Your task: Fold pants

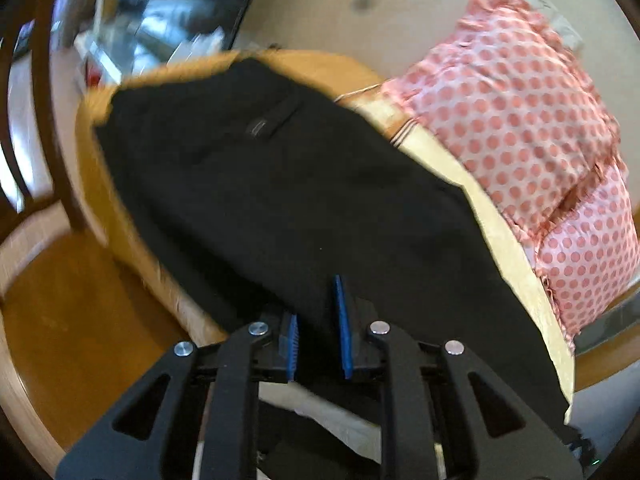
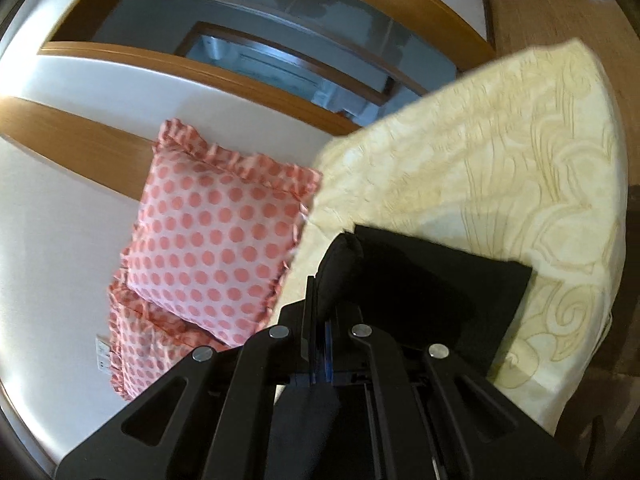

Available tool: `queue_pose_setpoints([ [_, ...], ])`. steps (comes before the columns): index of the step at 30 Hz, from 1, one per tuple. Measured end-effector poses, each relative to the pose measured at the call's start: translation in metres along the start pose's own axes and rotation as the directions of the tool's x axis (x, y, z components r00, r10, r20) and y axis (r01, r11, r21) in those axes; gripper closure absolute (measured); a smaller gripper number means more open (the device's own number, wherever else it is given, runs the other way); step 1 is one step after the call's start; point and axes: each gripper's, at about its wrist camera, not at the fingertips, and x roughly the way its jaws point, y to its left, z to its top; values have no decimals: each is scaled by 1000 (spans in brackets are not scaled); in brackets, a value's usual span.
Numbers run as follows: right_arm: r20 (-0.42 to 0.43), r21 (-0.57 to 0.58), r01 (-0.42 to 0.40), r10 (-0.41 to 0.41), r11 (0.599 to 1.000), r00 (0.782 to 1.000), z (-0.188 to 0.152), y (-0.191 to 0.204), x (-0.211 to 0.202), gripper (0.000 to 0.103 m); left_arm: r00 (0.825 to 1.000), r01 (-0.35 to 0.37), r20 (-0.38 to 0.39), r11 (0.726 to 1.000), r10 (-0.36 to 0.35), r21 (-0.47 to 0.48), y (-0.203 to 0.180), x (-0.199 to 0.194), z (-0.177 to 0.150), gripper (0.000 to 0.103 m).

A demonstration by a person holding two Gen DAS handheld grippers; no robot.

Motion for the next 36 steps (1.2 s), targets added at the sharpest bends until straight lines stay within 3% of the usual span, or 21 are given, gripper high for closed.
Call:
queue_pose_setpoints([
  [2,-4,0,8,-8,1000,1000,-2,-3,1,100,1000,13,17,1000,-13,-20,3,-1,-1,83],
  [5,-10,10,25,-24,1000,1000,-1,-9,1,100,998,-33,62,999,33,2,-4,-6,2,69],
  [8,-25,41,35,-34,999,999,4,-14,0,100,997,-41,59,999,41,7,-3,-6,4,70],
  [9,2,20,16,-17,1000,1000,5,-9,-7,100,998,-41,51,999,40,7,-2,-5,3,70],
  [12,25,-44,70,-69,997,997,4,-3,-14,100,998,-37,47,999,36,22,1,-6,1,70],
  [14,-8,0,115,-115,993,993,2,-19,-10,100,998,-31,47,999,30,24,4,-6,1,70],
  [19,-16,34,135,-134,990,991,-3,-35,-11,100,999,-18,44,1000,18,-5,10,-6,4,70],
  [27,5,25,102,-103,994,995,-2,-29,-16,100,997,-20,76,1000,21,-12,16,-10,-4,89],
  [32,28,21,74,-74,997,997,0,-23,-23,100,993,-7,115,1000,8,-11,18,-20,-14,93],
  [36,8,18,143,-143,990,990,-2,-32,-17,100,993,0,117,1000,1,-6,24,-16,-19,91],
])
